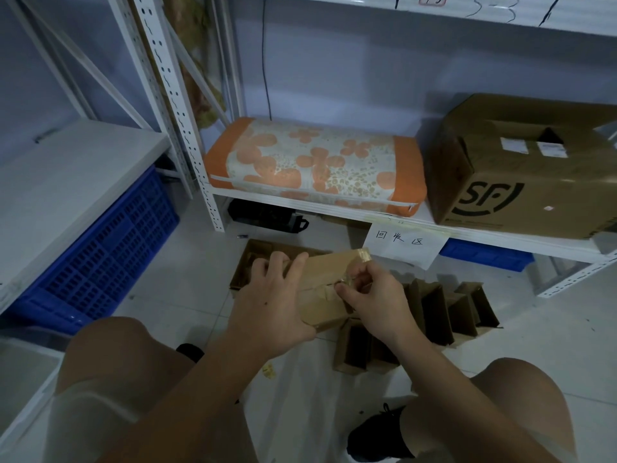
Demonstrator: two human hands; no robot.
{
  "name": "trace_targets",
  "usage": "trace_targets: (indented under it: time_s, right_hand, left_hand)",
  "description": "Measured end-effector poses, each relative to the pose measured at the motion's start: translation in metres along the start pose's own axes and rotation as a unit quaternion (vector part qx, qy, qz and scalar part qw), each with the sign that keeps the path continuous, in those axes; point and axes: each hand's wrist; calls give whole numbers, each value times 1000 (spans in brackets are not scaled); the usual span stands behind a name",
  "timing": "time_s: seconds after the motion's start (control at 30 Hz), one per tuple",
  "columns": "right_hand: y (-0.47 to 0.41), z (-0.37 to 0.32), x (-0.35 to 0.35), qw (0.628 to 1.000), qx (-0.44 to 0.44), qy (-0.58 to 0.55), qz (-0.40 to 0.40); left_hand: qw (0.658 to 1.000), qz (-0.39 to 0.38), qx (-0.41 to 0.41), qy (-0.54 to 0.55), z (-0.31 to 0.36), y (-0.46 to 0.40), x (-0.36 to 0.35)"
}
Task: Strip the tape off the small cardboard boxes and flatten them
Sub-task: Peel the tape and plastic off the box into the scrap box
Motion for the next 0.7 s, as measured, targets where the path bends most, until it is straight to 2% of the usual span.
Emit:
trace_targets:
  time_s: [0.4,0.6,0.7]
  right_hand:
    - [-8,-14,10,998,-1,33,-49]
    - [-9,-14,17,996,-13,69,-51]
    - [-12,-12,30,996,-8,90,-26]
  left_hand:
    - [1000,13,-4,-5,-2,-4,1]
    - [1000,-14,-3,3,-11,-6,3]
    - [999,-31,0,9,-24,-5,4]
Point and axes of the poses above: each hand's wrist, its own y-axis away from the middle knuckle, its own x-axis out of the back of the hand, z = x × y, and after that the axes turned 7 degrees about -y, right-handed
